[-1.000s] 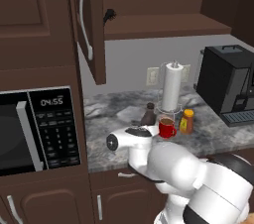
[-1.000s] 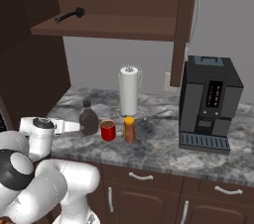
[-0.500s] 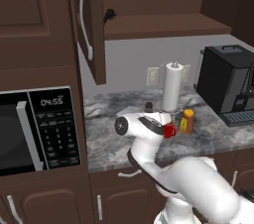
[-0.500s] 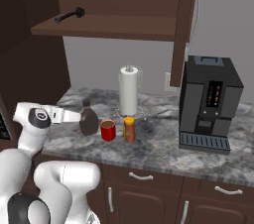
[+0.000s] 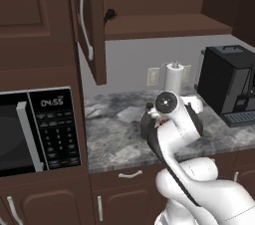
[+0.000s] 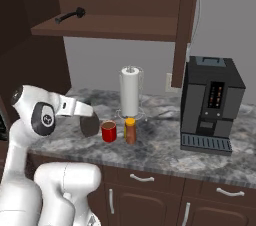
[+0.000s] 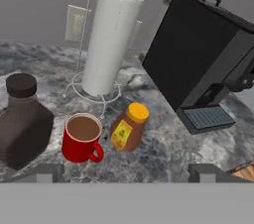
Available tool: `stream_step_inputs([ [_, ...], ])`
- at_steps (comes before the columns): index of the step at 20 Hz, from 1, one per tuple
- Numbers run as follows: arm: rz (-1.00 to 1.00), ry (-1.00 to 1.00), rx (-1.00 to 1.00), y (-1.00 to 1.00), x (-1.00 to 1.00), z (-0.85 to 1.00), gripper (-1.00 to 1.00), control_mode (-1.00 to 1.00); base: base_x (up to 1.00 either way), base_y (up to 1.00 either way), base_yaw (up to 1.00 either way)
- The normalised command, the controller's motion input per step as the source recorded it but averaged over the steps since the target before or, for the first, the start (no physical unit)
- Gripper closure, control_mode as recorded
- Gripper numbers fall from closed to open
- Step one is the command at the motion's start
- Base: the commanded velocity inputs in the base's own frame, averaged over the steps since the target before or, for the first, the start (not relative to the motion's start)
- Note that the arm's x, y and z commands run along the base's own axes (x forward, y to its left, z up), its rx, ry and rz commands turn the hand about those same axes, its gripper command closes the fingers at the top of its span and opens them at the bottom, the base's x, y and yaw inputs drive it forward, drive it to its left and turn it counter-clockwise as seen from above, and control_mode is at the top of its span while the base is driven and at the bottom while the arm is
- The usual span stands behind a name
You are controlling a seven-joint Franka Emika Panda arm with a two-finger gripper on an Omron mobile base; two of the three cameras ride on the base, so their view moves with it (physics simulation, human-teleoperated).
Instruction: Pick the syrup bottle and honey bottle from the cabinet and place them next to the mug.
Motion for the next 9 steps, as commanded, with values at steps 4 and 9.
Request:
stream_step_inputs([
  [4,0.19,0.03,0.16,-0.31,-0.88,0.99,-1.00,-1.00,0.00,0.00,0.00],
  [9,0.19,0.01,0.15,-0.32,-0.86,0.98,-1.00,-1.00,0.00,0.00,0.00],
])
